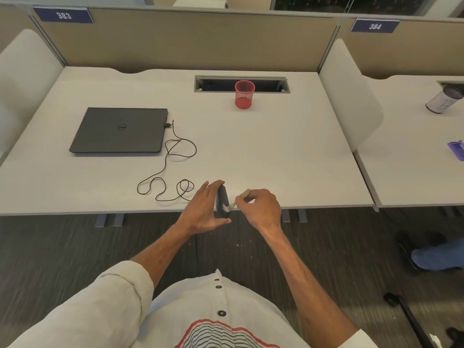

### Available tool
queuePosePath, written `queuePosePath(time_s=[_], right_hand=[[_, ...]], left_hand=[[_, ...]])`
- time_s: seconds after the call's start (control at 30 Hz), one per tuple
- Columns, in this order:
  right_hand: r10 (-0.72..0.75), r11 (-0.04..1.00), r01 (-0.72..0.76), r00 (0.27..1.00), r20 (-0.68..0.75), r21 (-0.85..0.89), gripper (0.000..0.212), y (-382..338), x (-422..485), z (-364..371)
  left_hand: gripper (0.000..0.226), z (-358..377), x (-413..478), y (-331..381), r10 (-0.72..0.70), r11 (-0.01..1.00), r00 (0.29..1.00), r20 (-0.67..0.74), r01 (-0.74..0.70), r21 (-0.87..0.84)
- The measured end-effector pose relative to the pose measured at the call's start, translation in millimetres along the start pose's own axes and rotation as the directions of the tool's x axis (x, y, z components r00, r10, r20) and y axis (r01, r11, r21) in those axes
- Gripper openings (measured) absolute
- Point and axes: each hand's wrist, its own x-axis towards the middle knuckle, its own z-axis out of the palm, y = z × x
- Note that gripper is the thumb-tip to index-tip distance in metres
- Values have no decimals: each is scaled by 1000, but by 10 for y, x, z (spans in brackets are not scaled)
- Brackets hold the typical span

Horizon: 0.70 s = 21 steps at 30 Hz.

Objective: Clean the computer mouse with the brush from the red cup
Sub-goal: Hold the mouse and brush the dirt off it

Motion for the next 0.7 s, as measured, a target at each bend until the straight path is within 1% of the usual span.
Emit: queuePosePath(time_s=[0.1,0.23,0.3,0.37,0.47,0.57,0.6,0.67,0.7], right_hand=[[21,1000,-21,1000,16,-21,23,29,31,-30],[-7,995,17,995,-99,94,22,-38,47,-41],[-16,991,33,991,-133,129,22,-82,54,-37],[-18,993,31,993,-113,115,22,-101,64,-39],[-32,999,32,999,-15,35,18,-63,70,-53],[-9,997,13,999,43,-81,24,-7,72,-76],[7,995,-2,999,54,-96,25,14,78,-79],[52,998,-50,998,47,-48,22,46,84,-78],[83,996,-84,996,35,22,23,58,93,-76]], left_hand=[[125,18,-2,24,1,1000,1000,0,-1,-2],[127,3,24,61,8,1000,1000,13,-8,-1],[127,-16,36,72,4,1000,1000,5,-4,-5],[127,-33,50,70,0,1000,1000,-5,0,-10],[126,-49,57,54,-3,1000,1000,-7,3,4],[123,-40,36,50,24,1000,999,-28,-23,8],[123,-34,25,55,33,999,998,-45,-33,4],[123,-31,8,67,37,999,997,-72,-38,-5],[123,-34,4,72,38,999,996,-80,-38,-8]])
